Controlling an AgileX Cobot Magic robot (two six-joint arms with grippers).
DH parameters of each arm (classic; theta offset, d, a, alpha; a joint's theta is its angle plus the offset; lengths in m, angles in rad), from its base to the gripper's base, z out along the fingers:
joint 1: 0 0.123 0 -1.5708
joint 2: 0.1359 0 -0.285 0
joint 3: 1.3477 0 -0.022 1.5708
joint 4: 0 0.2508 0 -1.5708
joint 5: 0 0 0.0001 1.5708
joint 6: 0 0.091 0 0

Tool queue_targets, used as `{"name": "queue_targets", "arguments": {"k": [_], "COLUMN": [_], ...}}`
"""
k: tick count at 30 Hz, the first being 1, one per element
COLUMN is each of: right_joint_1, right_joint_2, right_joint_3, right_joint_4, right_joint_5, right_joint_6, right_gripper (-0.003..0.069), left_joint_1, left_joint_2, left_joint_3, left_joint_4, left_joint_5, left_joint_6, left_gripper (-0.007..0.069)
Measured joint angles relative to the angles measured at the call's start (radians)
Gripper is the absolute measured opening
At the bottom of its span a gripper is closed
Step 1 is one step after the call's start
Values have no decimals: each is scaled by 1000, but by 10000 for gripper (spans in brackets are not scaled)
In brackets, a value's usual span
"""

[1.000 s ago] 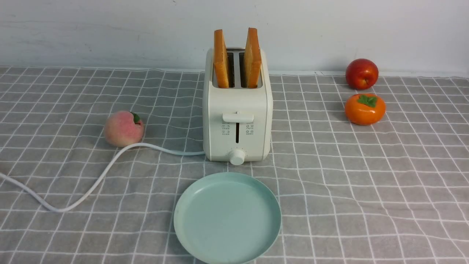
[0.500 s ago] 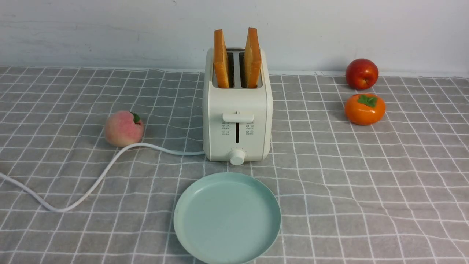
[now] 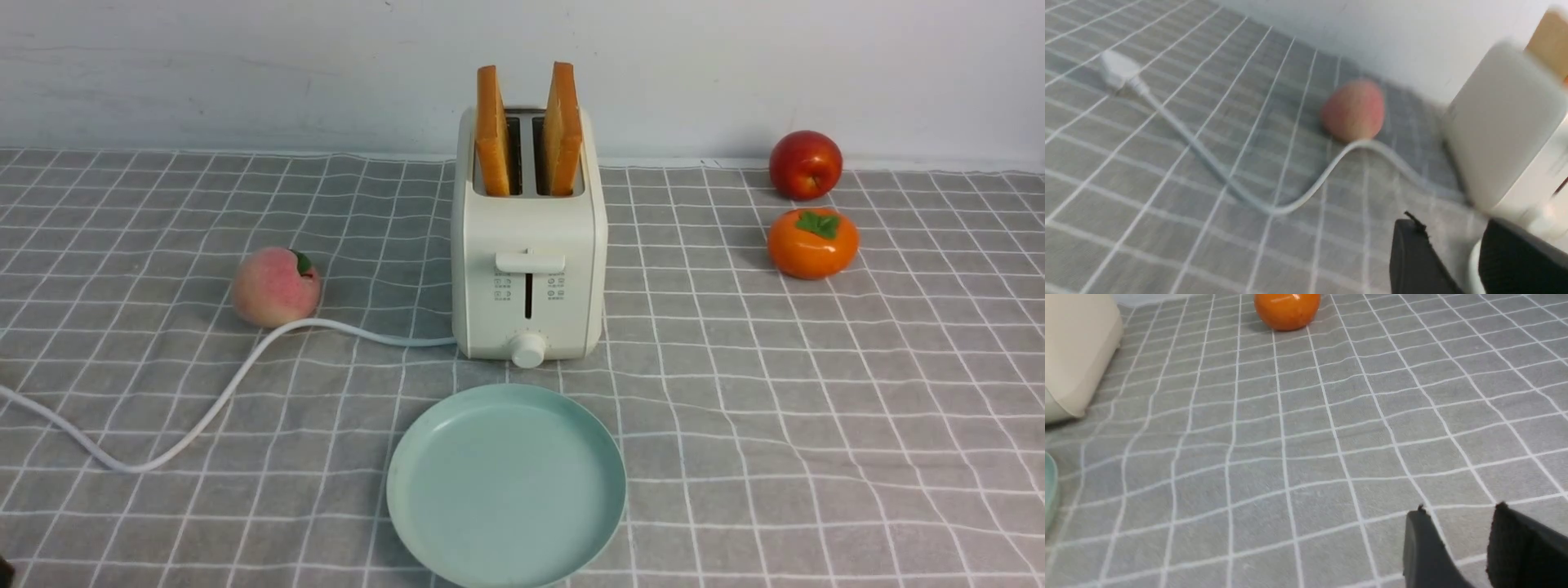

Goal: Take toasted bread from bread machine on grey coffee table place on plate.
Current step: 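Reach for a toast slice standing in the toaster with the left gripper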

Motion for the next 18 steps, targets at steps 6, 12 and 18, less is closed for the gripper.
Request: {"name": "queue_targets", "arguments": {"k": [6, 12, 18], "right_joint_1": [0, 0, 0], "right_joint_2": [0, 0, 0], "right_joint_3": [6, 6, 6], "right_joint_4": [242, 379, 394], "right_joint_5": [-212, -363, -371], "right_joint_6": [112, 155, 77], "right_gripper": [239, 239, 239], "left_joint_1": [0, 0, 0], "left_joint_2": [0, 0, 76], "left_joint_3": [0, -4, -147], "left_joint_4": [-55, -74, -38], "left_joint_5": [-269, -567, -383], "left_joint_6": [-95, -144, -152], "left_gripper": [216, -14, -14]}}
